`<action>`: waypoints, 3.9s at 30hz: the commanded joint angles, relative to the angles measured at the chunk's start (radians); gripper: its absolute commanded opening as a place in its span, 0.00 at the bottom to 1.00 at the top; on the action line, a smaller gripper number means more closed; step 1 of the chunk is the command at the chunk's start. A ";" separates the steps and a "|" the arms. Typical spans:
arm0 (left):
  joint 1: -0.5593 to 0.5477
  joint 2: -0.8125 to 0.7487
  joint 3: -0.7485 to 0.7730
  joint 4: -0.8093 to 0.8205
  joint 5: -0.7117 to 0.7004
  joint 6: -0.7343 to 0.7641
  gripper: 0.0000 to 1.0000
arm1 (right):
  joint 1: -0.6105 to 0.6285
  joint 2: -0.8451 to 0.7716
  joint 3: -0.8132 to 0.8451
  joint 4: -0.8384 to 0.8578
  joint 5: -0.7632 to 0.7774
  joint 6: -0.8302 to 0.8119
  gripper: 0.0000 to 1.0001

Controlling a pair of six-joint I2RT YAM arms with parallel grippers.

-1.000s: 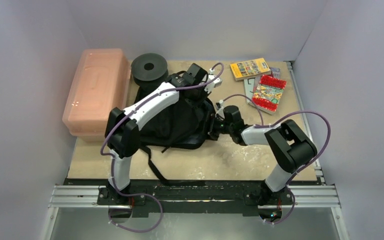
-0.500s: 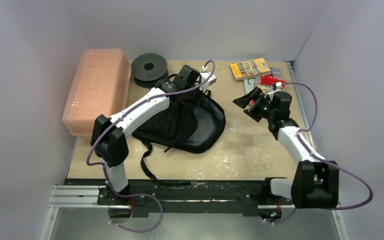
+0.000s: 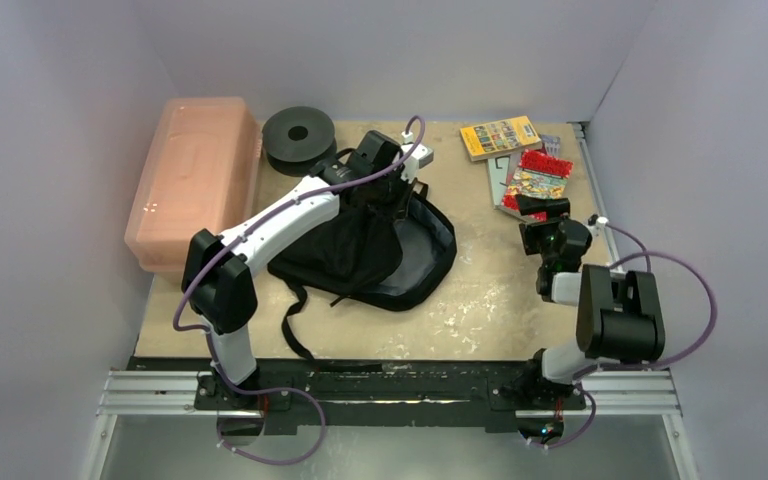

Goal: Pack the student bag
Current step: Pick up the book from the center of the board, then place the book in the student bag.

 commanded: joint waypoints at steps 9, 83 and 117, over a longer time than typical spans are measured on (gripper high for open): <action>-0.012 -0.081 -0.008 0.063 0.011 0.027 0.00 | -0.069 0.406 0.026 0.578 0.019 0.212 0.95; -0.011 -0.149 -0.096 0.134 -0.192 -0.118 0.00 | 0.135 -0.382 0.817 -1.496 -0.078 -0.876 0.00; -0.009 -0.245 -0.085 0.137 -0.169 0.012 0.00 | 0.275 -0.237 0.342 -0.749 -0.883 -0.351 0.00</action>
